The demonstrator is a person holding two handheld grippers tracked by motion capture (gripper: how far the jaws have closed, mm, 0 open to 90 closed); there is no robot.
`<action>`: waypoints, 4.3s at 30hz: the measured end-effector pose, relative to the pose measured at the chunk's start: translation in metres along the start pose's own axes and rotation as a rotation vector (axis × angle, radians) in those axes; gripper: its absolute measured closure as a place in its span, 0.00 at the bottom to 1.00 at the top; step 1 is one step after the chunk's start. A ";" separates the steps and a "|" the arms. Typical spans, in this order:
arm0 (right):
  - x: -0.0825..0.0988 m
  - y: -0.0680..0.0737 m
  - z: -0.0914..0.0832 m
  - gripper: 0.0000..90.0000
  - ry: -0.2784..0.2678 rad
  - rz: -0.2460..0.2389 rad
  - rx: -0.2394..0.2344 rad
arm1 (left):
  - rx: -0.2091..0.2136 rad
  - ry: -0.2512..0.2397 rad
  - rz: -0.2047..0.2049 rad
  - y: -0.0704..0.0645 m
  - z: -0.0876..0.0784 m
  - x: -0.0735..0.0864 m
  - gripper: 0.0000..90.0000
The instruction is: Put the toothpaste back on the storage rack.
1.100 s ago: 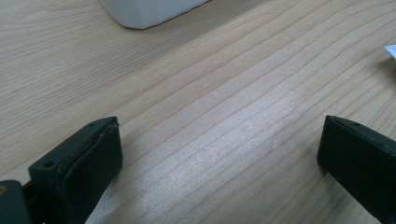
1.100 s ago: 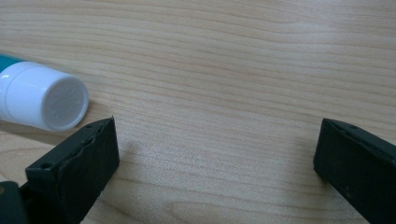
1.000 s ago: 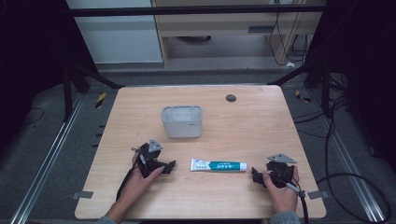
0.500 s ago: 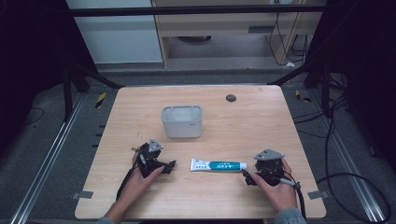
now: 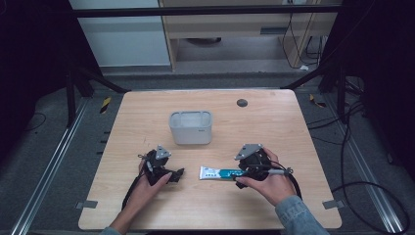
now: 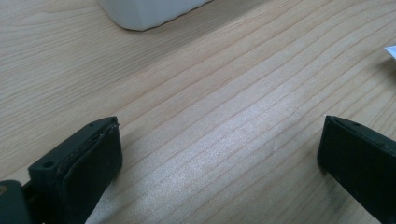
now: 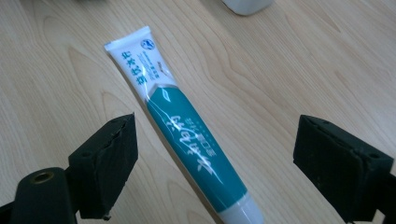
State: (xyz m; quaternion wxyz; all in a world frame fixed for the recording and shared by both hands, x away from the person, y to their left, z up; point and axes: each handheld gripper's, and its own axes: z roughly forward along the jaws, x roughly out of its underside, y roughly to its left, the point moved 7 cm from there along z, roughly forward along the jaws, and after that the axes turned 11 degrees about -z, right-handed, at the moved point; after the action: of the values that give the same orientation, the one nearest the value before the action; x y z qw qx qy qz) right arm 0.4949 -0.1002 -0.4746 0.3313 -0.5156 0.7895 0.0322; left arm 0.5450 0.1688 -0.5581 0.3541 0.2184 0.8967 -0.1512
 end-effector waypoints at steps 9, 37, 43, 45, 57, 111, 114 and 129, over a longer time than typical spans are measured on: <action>-0.021 0.002 0.020 0.23 0.041 -0.075 -0.100 | 0.008 0.001 0.008 0.000 0.000 0.000 0.00; -0.028 0.009 0.056 0.39 0.116 -0.141 -0.226 | 0.007 0.001 0.008 0.000 0.000 0.000 0.00; -0.028 0.010 0.058 0.48 0.122 -0.159 -0.242 | 0.007 0.001 0.008 0.000 0.000 0.000 0.00; -0.028 0.011 0.060 0.48 0.125 -0.166 -0.252 | 0.007 0.000 0.008 0.000 0.000 0.000 0.00; -0.024 0.011 0.068 0.42 0.158 -0.160 -0.276 | 0.007 0.001 0.008 0.000 0.000 0.000 0.00; -0.021 0.017 0.088 0.66 0.221 -0.220 -0.354 | 0.007 0.001 0.008 0.000 0.000 0.000 0.00; -0.020 0.016 0.088 0.70 0.224 -0.211 -0.350 | 0.007 0.001 0.008 0.000 0.000 0.000 0.00; -0.024 0.011 0.078 0.88 0.202 -0.104 -0.304 | 0.008 0.001 0.008 0.000 0.000 0.000 0.00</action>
State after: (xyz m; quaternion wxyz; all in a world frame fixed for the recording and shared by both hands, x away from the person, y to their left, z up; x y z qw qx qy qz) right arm 0.5296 -0.0450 -0.5249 0.1699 -0.6006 0.7770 0.0823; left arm 0.5455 0.1688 -0.5581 0.3535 0.2233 0.8954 -0.1531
